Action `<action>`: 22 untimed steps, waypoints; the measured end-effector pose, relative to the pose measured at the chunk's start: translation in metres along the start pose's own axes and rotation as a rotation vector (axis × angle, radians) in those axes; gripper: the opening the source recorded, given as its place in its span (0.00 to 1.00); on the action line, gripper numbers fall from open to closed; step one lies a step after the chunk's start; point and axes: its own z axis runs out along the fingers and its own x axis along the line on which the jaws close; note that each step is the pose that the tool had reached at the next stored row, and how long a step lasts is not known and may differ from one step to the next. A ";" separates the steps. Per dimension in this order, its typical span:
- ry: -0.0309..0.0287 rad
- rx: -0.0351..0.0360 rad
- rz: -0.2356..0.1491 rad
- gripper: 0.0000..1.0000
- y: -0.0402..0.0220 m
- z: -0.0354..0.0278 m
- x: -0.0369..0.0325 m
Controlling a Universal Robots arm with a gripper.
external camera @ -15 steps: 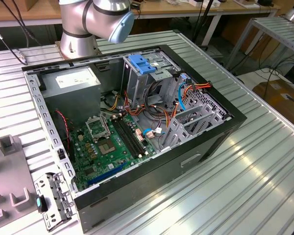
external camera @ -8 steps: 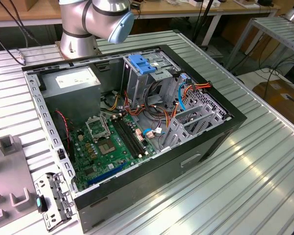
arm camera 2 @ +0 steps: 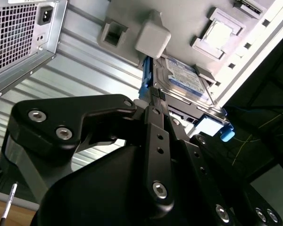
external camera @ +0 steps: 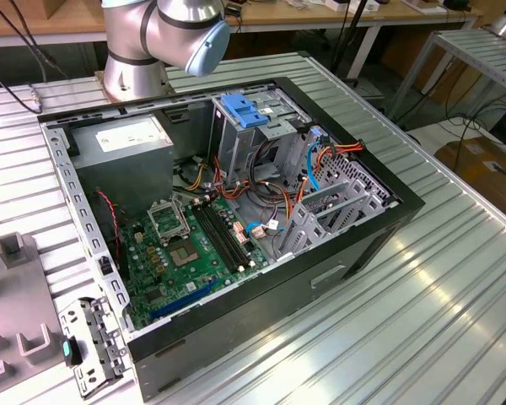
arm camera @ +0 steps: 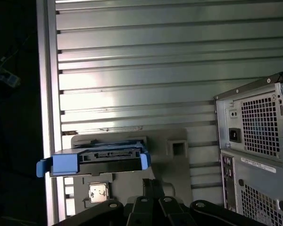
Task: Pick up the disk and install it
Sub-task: 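Reach for the disk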
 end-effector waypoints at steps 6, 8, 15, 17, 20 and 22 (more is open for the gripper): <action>0.0005 0.0001 0.000 0.11 -0.0015 0.0002 0.0204; 0.0010 0.0001 0.000 0.11 -0.0018 0.0002 0.0251; 0.0052 0.0004 0.000 0.11 -0.0030 0.0008 0.0397; 0.0065 0.0005 0.000 0.11 -0.0033 0.0010 0.0444; 0.0086 0.0007 0.000 0.11 -0.0039 0.0011 0.0512; 0.0100 0.0007 0.000 0.11 -0.0043 0.0014 0.0567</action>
